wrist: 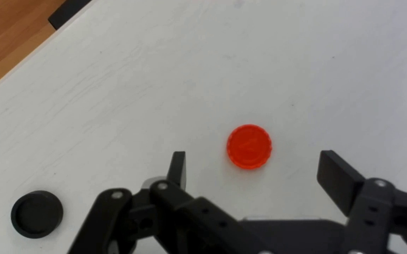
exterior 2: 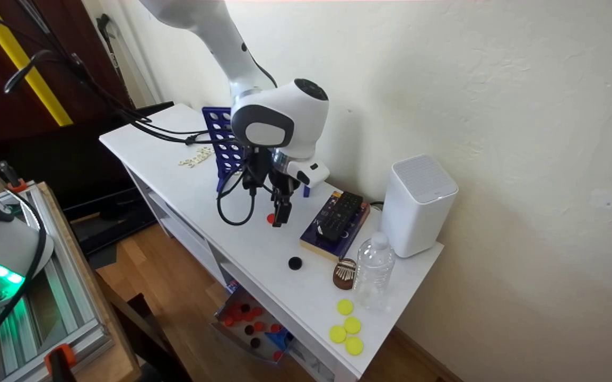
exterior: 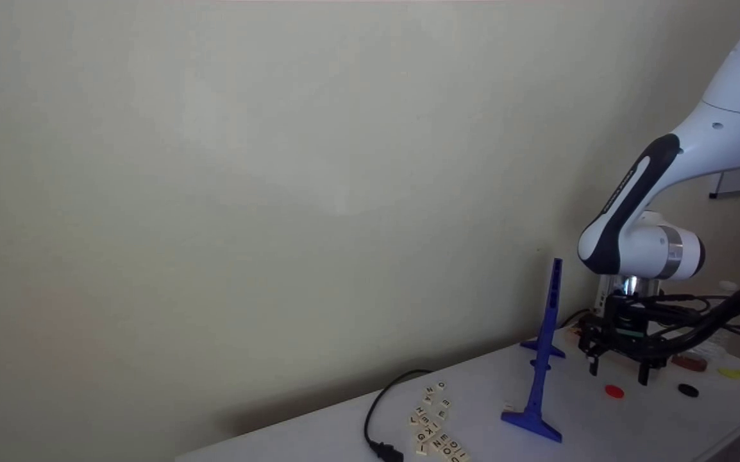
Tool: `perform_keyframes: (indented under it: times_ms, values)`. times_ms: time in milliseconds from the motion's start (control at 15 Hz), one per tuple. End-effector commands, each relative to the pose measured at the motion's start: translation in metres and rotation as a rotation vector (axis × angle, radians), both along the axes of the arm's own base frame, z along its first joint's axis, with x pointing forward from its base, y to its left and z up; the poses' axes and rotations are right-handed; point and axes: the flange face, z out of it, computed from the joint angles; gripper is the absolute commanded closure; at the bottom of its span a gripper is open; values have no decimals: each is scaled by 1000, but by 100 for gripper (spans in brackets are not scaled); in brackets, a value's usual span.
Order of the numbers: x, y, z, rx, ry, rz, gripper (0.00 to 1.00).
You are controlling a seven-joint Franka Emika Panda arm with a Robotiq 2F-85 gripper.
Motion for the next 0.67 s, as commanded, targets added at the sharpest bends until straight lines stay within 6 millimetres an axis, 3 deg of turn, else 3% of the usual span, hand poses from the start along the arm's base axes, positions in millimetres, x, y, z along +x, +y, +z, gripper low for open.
perform_keyframes:
  times_ms: [0, 600]
  values:
    - [6, 0, -3, 13, -2, 0, 9]
    - [8, 0, -19, 11, 15, -3, 16]
